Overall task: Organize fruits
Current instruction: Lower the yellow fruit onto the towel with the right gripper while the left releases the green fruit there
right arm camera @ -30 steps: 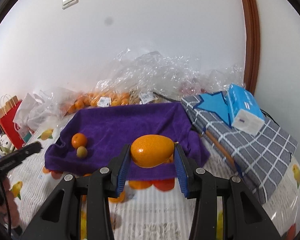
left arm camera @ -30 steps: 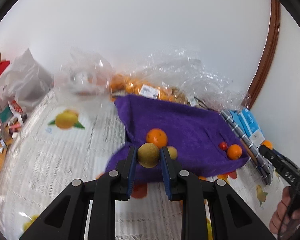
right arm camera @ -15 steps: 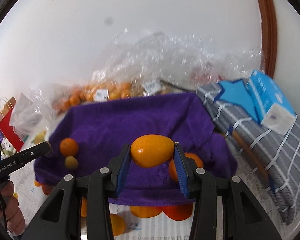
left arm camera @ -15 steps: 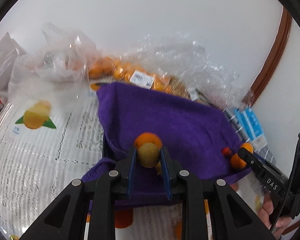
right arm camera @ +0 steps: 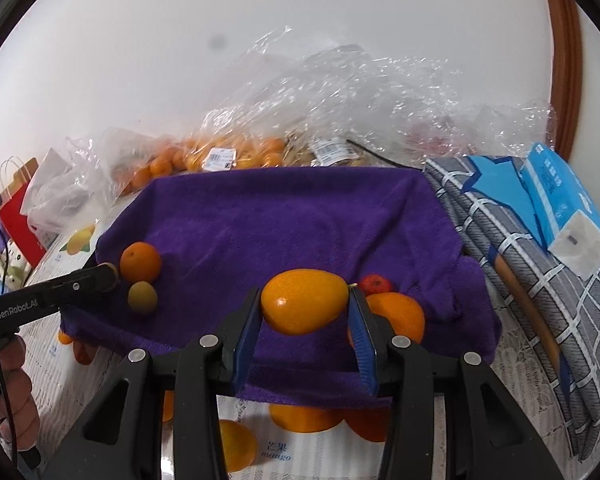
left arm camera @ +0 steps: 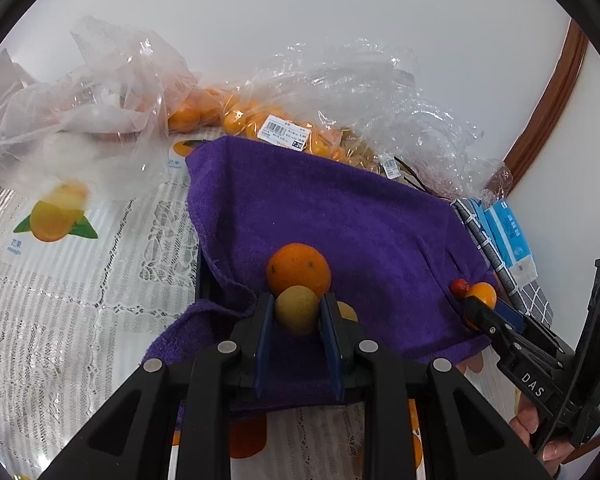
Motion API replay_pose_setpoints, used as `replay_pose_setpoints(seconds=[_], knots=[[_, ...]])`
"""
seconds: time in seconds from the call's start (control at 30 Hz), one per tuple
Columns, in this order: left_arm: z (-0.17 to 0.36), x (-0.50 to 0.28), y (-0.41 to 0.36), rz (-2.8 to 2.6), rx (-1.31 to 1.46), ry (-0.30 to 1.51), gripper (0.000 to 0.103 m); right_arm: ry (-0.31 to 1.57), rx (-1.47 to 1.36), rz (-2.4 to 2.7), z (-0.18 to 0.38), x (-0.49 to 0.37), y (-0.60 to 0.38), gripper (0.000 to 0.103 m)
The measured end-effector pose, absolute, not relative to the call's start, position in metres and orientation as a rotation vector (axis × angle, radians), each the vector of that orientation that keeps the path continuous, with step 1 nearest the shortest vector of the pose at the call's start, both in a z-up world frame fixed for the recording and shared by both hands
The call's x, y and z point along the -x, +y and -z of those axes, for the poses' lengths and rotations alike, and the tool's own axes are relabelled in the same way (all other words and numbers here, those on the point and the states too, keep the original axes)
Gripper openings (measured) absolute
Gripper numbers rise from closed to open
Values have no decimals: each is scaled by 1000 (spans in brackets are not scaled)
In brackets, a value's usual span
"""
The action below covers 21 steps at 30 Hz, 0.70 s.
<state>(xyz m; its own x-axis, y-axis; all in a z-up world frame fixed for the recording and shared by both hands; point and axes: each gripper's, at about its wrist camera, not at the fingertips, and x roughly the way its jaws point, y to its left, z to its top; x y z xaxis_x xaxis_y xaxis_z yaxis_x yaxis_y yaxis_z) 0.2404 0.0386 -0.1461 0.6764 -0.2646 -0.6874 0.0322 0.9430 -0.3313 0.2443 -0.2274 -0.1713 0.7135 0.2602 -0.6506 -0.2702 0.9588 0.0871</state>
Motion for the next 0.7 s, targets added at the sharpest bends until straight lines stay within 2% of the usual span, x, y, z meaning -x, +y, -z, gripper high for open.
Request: replay_pose_setpoints(seconds=[0.7], knots=[[150,-243,36,173,278,830,23,780,4,-339,179,-240,-224,43]])
